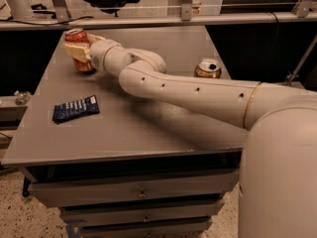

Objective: Place coke can upright

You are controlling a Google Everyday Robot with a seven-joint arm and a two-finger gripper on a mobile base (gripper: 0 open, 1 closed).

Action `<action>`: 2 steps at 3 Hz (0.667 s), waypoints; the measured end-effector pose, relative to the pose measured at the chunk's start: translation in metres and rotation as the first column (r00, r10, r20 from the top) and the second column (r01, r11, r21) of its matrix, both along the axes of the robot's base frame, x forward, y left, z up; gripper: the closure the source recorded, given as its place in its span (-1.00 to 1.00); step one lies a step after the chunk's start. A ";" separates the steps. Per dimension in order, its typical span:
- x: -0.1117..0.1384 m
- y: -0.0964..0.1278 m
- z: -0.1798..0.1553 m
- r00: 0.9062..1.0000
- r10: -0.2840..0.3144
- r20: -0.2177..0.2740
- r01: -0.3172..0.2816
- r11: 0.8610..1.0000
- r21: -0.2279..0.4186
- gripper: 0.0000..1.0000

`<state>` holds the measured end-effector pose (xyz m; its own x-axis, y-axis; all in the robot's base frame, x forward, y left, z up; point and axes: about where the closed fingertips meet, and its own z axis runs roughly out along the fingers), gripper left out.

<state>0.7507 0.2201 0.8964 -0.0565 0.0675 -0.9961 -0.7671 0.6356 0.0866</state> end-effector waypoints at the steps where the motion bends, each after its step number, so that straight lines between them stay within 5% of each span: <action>1: 0.000 -0.002 -0.002 1.000 -0.007 -0.007 0.007 1.000 0.004 0.35; 2: 0.000 -0.002 -0.001 1.000 -0.007 -0.007 0.007 1.000 0.004 0.36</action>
Offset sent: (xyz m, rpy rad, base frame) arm -0.0105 -0.0034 -0.0059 -0.0074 -0.0080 -0.0382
